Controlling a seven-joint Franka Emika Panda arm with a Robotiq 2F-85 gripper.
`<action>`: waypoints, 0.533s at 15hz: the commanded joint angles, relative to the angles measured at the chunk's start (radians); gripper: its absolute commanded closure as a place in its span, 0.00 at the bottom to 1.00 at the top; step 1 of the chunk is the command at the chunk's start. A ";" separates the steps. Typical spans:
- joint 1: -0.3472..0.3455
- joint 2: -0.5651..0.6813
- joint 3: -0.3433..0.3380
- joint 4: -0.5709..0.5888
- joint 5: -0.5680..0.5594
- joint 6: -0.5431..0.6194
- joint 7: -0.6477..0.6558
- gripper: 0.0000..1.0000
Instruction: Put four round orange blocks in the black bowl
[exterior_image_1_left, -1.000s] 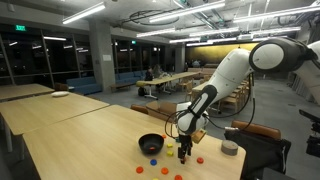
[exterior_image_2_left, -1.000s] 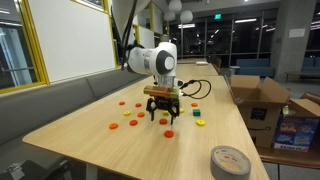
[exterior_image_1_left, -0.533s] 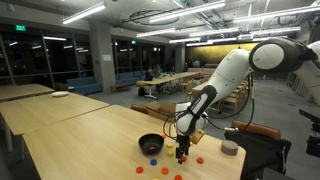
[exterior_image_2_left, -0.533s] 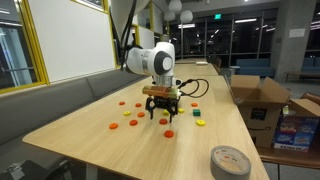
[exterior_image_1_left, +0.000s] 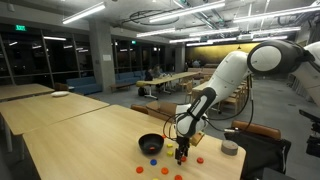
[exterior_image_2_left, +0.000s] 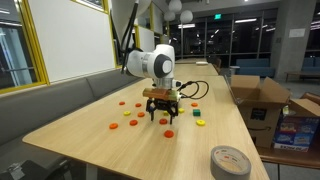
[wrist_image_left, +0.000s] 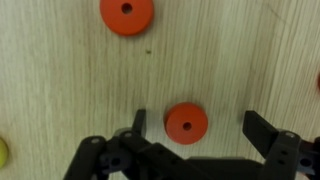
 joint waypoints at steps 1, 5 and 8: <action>0.003 0.008 -0.005 0.010 -0.010 0.030 -0.005 0.25; 0.005 0.008 -0.014 0.012 -0.019 0.039 -0.001 0.51; 0.009 0.006 -0.017 0.013 -0.023 0.040 0.001 0.72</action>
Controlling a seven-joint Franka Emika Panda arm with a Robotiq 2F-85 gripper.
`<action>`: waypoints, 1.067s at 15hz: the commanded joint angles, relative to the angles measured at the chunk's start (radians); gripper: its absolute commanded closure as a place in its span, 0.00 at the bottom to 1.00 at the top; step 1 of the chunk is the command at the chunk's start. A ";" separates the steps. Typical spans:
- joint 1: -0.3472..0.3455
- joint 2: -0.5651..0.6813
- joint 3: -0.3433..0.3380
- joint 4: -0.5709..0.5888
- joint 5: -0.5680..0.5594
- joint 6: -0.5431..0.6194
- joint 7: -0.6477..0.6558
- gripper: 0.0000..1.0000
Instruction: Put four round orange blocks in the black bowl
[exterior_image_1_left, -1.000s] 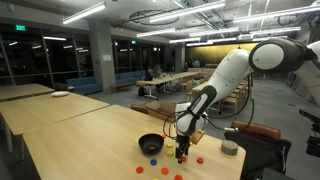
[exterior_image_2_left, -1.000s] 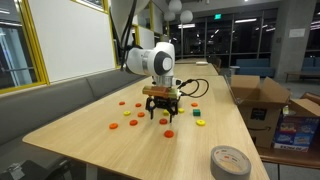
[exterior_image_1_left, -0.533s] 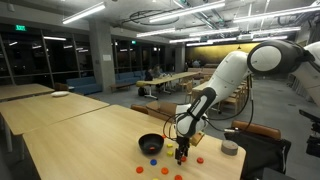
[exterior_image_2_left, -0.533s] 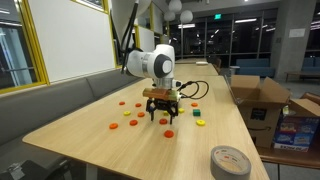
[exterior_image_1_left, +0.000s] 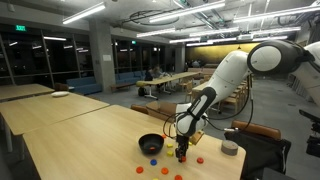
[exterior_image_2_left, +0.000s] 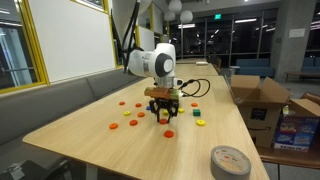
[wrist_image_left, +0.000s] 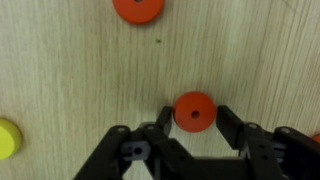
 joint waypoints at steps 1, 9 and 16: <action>0.009 0.005 -0.009 0.005 -0.016 0.022 0.001 0.78; 0.050 -0.028 -0.049 0.034 -0.096 0.006 0.023 0.82; 0.084 -0.051 -0.042 0.123 -0.140 0.004 0.014 0.81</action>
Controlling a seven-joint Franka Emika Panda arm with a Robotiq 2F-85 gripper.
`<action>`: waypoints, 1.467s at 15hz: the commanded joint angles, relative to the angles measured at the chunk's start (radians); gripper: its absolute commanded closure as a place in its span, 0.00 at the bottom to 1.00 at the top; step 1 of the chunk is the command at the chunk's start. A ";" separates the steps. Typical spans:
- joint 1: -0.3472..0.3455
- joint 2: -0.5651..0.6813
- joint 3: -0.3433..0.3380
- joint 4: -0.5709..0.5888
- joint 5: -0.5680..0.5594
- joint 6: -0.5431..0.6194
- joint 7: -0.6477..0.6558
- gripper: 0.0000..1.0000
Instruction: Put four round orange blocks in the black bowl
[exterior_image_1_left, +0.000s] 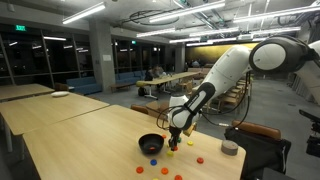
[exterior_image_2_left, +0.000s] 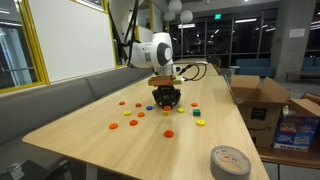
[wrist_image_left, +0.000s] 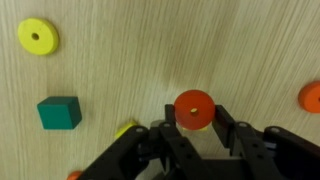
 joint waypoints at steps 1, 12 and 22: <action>0.034 -0.025 -0.009 0.052 -0.039 0.000 0.009 0.81; 0.088 0.060 0.026 0.227 -0.083 -0.013 -0.052 0.81; 0.097 0.185 0.032 0.366 -0.106 -0.032 -0.125 0.81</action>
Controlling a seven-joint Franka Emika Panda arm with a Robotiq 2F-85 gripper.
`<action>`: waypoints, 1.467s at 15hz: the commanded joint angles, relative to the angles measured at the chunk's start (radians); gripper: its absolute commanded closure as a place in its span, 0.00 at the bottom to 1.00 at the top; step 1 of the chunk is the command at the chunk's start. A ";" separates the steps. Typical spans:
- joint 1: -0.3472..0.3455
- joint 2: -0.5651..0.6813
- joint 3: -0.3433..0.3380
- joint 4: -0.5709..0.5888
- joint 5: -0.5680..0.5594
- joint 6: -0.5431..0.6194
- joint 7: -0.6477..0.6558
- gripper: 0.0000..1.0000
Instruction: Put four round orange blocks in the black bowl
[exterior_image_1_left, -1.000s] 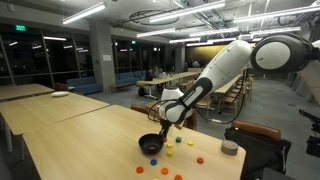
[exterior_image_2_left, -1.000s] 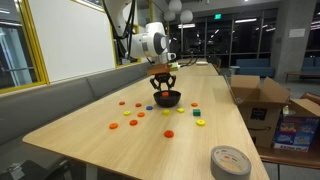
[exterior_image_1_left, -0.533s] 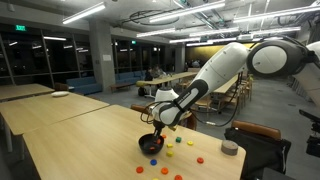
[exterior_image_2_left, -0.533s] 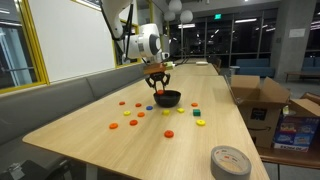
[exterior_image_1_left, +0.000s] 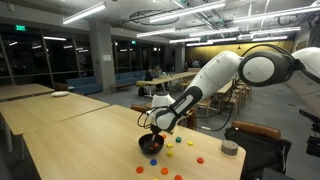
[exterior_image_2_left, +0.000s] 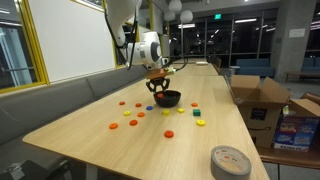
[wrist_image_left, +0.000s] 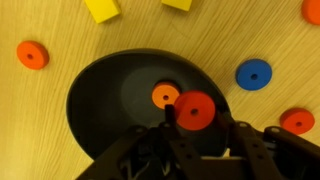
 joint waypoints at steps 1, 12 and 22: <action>0.003 0.053 0.003 0.097 -0.031 -0.027 -0.026 0.81; 0.008 0.030 -0.039 0.078 -0.057 -0.052 -0.009 0.00; -0.016 -0.130 -0.142 -0.105 -0.106 -0.065 0.076 0.00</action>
